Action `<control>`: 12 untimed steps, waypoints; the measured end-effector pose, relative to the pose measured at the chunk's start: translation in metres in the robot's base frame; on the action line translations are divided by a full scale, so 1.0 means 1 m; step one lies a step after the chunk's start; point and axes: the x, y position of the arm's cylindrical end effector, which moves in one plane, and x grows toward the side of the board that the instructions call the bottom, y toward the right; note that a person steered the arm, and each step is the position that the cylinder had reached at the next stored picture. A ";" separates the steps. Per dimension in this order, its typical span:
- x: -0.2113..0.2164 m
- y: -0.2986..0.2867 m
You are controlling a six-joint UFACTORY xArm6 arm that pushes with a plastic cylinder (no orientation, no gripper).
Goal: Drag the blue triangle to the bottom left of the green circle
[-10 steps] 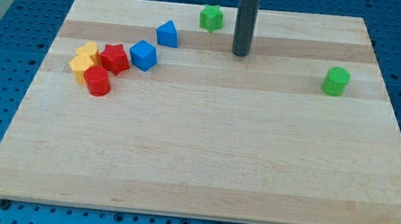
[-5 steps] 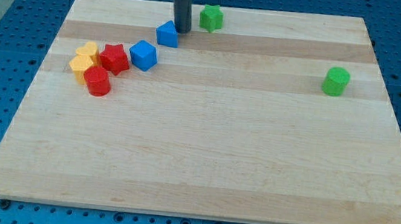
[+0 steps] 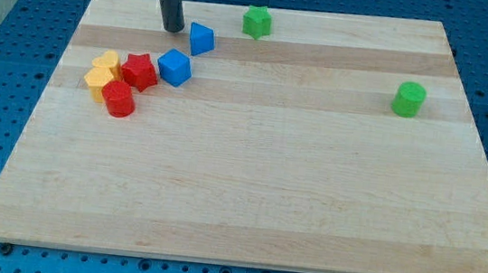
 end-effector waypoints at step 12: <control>0.131 0.168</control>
